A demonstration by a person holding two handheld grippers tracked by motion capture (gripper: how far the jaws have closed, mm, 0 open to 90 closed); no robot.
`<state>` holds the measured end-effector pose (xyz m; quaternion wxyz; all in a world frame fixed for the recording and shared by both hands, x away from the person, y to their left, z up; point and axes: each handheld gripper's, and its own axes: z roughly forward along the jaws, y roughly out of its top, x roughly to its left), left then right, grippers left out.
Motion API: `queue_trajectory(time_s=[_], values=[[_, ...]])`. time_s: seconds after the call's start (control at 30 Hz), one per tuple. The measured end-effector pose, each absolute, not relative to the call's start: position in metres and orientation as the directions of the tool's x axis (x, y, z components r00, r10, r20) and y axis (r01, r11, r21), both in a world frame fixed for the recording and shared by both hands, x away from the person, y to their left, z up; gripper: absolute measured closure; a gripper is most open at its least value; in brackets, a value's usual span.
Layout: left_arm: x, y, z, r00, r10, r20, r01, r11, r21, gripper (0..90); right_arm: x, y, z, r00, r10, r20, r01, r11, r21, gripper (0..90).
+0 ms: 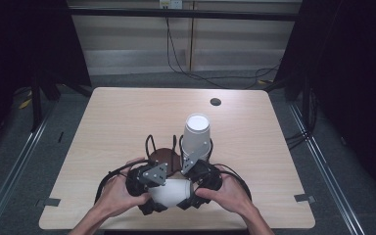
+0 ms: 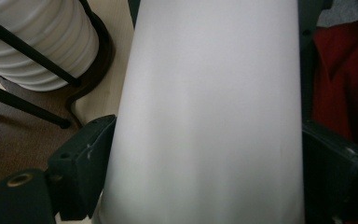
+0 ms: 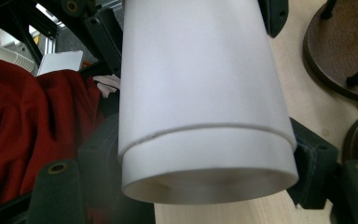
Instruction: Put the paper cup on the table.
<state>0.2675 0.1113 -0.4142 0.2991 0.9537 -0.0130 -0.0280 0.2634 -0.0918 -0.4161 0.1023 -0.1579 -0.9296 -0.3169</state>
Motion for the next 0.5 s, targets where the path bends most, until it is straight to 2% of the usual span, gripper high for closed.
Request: queue_trajectory(time_s=[0.17,0.5], values=[[0.272,0.117,-0.412,0.996,-0.027,-0.08,0.027,-0.793,0.608,12.8,0.264,-0.092,-0.417,-0.926,0.237,0.293,0.366,0.75,0.551,26.7],[0.276,0.128,-0.404,0.997,0.002,-0.079,0.055,-0.739,0.671,15.0,0.264,-0.099,-0.416,-0.923,0.257,0.288,0.379,0.741,0.554,26.7]])
